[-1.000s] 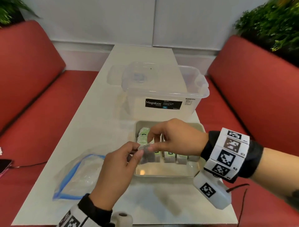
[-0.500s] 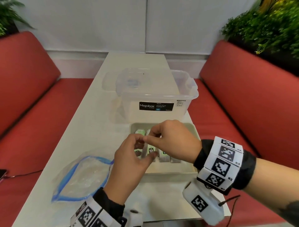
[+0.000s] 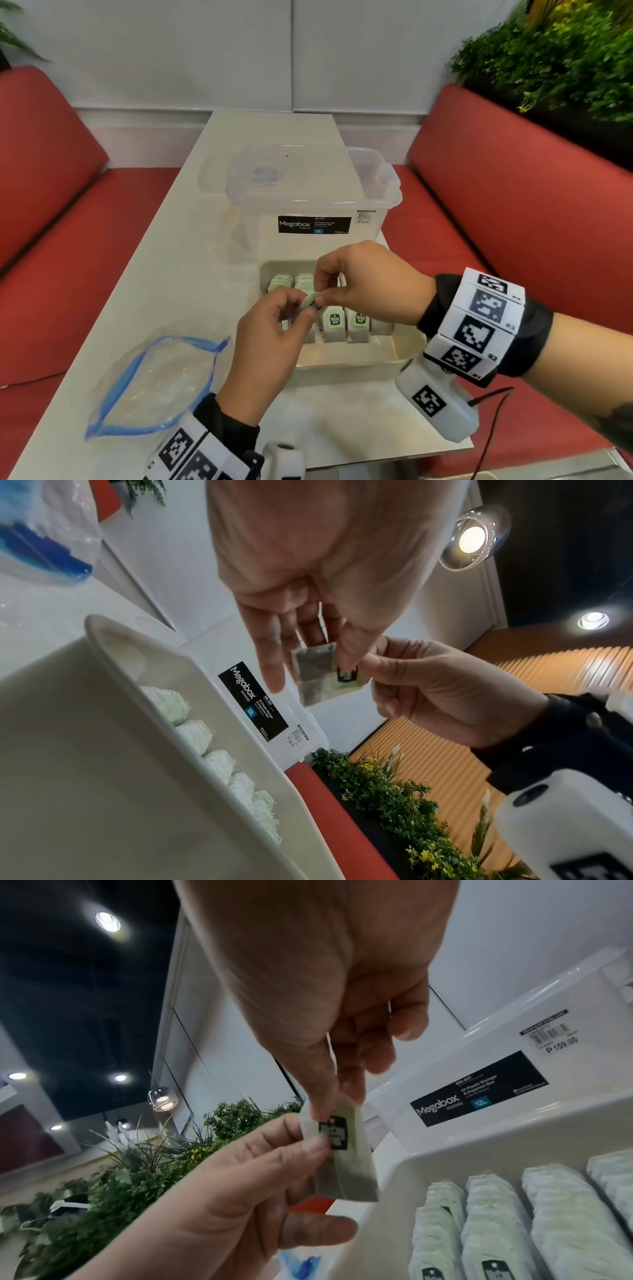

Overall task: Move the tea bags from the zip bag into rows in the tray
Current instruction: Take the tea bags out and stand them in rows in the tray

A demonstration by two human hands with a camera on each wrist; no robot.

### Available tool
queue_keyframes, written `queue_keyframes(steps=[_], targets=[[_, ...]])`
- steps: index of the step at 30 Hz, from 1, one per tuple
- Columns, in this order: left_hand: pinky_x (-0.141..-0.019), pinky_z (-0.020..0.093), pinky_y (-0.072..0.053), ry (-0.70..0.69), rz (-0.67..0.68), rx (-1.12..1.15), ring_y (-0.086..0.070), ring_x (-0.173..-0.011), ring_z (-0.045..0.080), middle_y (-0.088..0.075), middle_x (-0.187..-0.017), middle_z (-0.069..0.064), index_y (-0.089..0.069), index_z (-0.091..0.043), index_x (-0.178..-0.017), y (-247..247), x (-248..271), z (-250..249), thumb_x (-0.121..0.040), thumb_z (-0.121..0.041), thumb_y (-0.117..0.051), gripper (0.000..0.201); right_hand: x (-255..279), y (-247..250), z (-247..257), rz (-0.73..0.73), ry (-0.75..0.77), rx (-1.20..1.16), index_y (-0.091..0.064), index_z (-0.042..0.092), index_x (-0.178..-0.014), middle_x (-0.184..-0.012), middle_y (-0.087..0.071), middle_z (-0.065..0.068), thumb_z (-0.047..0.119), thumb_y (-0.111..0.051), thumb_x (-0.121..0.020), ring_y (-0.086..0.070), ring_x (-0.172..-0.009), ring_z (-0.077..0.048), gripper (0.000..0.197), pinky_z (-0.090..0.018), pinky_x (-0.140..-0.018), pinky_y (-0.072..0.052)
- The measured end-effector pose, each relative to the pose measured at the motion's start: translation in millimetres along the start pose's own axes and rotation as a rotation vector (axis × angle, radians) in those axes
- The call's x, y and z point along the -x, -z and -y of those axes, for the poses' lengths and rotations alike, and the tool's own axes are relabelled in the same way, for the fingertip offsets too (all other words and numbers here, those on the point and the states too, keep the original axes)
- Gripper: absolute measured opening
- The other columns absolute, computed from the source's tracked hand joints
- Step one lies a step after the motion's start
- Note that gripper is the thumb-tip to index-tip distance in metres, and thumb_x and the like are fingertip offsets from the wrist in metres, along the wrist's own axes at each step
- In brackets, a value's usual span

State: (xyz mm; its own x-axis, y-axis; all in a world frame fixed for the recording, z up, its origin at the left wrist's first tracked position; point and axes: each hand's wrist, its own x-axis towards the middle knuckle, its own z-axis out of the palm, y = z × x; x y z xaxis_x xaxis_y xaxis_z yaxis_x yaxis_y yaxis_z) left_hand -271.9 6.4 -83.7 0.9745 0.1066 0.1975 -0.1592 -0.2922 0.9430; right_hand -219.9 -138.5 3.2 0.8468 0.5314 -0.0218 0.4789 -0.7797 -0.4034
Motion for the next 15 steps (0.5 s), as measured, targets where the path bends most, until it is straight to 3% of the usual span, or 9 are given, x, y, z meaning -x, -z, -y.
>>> queue_keyframes(steps=[3, 6, 9, 11, 13, 15], targets=[[-0.067, 0.011, -0.046, -0.025, 0.021, -0.029, -0.062, -0.075, 0.001, -0.067, -0.076, -0.014, -0.063, -0.035, -0.076, -3, -1, -4, -0.079, -0.014, -0.070, 0.022, 1, 8, -8, 0.048, 0.033, 0.000, -0.069, 0.024, -0.082, -0.078, -0.070, 0.008, 0.027, -0.072, -0.079, -0.062, -0.074, -0.009, 0.005, -0.030, -0.074, -0.050], [-0.075, 0.007, -0.045, 0.003, 0.076, -0.063, -0.059, -0.091, -0.008, -0.066, -0.090, -0.023, -0.061, -0.040, -0.094, -4, 0, 1, -0.078, -0.018, -0.073, 0.029, -1, 20, -22, 0.094, 0.019, 0.099, -0.071, 0.023, -0.083, -0.079, -0.070, 0.009, 0.026, -0.074, -0.078, -0.061, -0.073, -0.006, 0.006, -0.022, -0.071, -0.046], [-0.076, 0.000, -0.038, -0.023, 0.084, -0.209, -0.055, -0.095, -0.010, -0.062, -0.095, -0.027, -0.059, -0.043, -0.093, 1, 3, 11, -0.077, -0.022, -0.074, 0.031, -8, 24, -46, 0.164, -0.077, 0.212, -0.071, 0.024, -0.083, -0.079, -0.069, 0.010, 0.026, -0.074, -0.077, -0.061, -0.074, -0.008, 0.007, -0.024, -0.068, -0.045], [-0.078, 0.008, -0.040, -0.040, 0.097, -0.308, -0.056, -0.094, -0.005, -0.060, -0.093, -0.029, -0.057, -0.047, -0.089, 7, 7, 19, -0.077, -0.024, -0.073, 0.031, -14, 19, -63, 0.257, -0.144, 0.310, -0.071, 0.024, -0.086, -0.078, -0.067, 0.010, 0.026, -0.073, -0.078, -0.060, -0.075, -0.010, 0.009, -0.025, -0.065, -0.045], [-0.080, 0.027, -0.046, -0.071, 0.113, -0.406, -0.057, -0.090, 0.001, -0.058, -0.092, -0.031, -0.057, -0.047, -0.087, 12, 11, 26, -0.077, -0.027, -0.074, 0.028, -21, 10, -79, 0.358, -0.184, 0.394, -0.070, 0.025, -0.086, -0.072, -0.060, 0.014, 0.027, -0.071, -0.079, -0.056, -0.074, -0.011, 0.007, -0.023, -0.060, -0.041], [-0.078, 0.037, -0.048, -0.097, 0.106, -0.477, -0.056, -0.086, 0.002, -0.057, -0.090, -0.032, -0.058, -0.045, -0.087, 17, 14, 31, -0.075, -0.036, -0.068, 0.018, -26, -1, -90, 0.444, -0.205, 0.454, -0.069, 0.026, -0.087, -0.069, -0.055, 0.016, 0.027, -0.071, -0.080, -0.052, -0.072, -0.010, 0.007, -0.022, -0.056, -0.038]])
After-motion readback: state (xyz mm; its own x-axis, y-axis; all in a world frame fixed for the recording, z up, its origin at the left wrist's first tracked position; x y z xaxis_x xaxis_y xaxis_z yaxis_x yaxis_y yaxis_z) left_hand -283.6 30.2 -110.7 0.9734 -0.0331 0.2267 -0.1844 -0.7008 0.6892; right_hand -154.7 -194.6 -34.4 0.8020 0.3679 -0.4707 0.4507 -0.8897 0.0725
